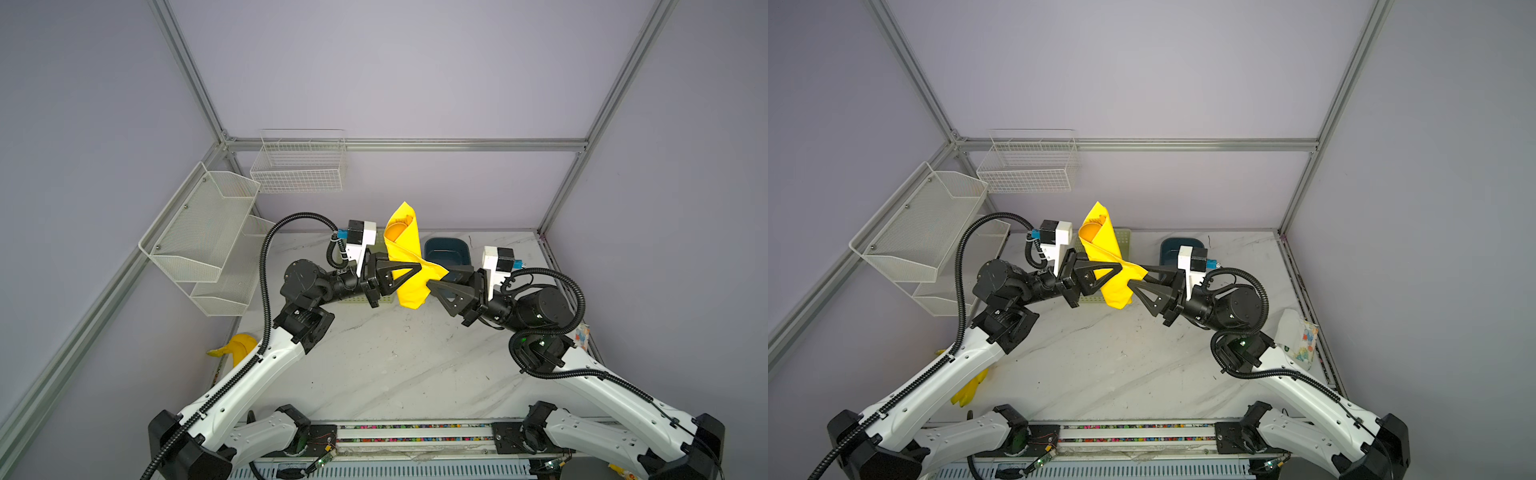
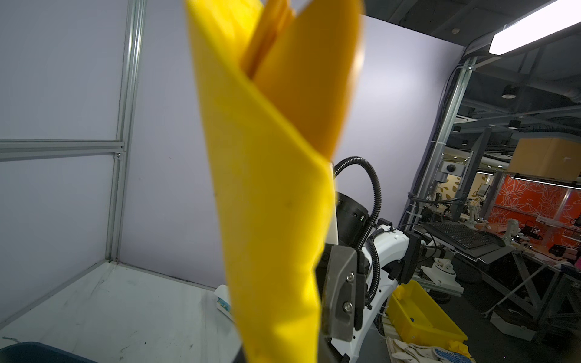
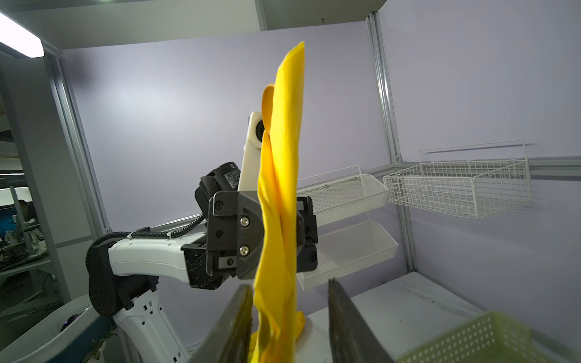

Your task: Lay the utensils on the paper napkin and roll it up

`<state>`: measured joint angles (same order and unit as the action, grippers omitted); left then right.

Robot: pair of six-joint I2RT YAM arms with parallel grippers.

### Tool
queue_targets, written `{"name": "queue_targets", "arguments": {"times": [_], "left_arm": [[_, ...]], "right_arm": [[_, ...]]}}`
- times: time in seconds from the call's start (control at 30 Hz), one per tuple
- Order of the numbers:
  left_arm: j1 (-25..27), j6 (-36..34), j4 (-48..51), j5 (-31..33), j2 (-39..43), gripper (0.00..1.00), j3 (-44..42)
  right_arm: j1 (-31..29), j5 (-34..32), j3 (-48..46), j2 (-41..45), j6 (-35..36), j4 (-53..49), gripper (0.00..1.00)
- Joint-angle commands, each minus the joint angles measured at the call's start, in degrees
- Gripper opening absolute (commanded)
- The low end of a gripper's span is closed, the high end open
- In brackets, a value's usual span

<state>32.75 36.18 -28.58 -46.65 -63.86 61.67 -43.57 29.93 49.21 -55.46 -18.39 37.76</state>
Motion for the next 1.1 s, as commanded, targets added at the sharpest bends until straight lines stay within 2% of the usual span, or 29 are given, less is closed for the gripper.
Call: {"name": "queue_targets", "arguments": {"times": [0.0, 0.1, 0.33, 0.4, 0.6, 1.07], "left_arm": [[-0.15, -1.38, -1.31, 0.4, 0.4, 0.04, 4.79], [-0.14, -1.47, -1.3, 0.17, 0.17, 0.04, 4.79], [-0.14, -1.47, -1.56, -0.19, -0.02, 0.04, 4.86], [-0.15, -1.39, -1.81, -0.32, 0.04, 0.05, 4.78], [-0.13, -0.37, -4.37, -1.21, 0.26, 0.1, 3.92], [-0.15, 0.84, -7.24, -1.08, 0.93, 0.13, 2.48]], "right_arm": [[-0.11, -3.28, 1.73, 1.87, 1.58, 0.11, 0.39], [-0.09, -5.21, 2.06, 2.68, 2.13, -0.66, 0.32], [-0.11, -5.53, 3.24, 2.18, 2.57, -2.15, 0.04], [-0.13, -6.48, 3.46, 2.11, 2.87, -2.82, 0.0], [-0.11, -11.52, 3.02, 2.99, 4.05, -4.81, 0.0], [-0.11, -15.29, 3.05, 3.5, 5.38, -7.35, 0.0]]}}
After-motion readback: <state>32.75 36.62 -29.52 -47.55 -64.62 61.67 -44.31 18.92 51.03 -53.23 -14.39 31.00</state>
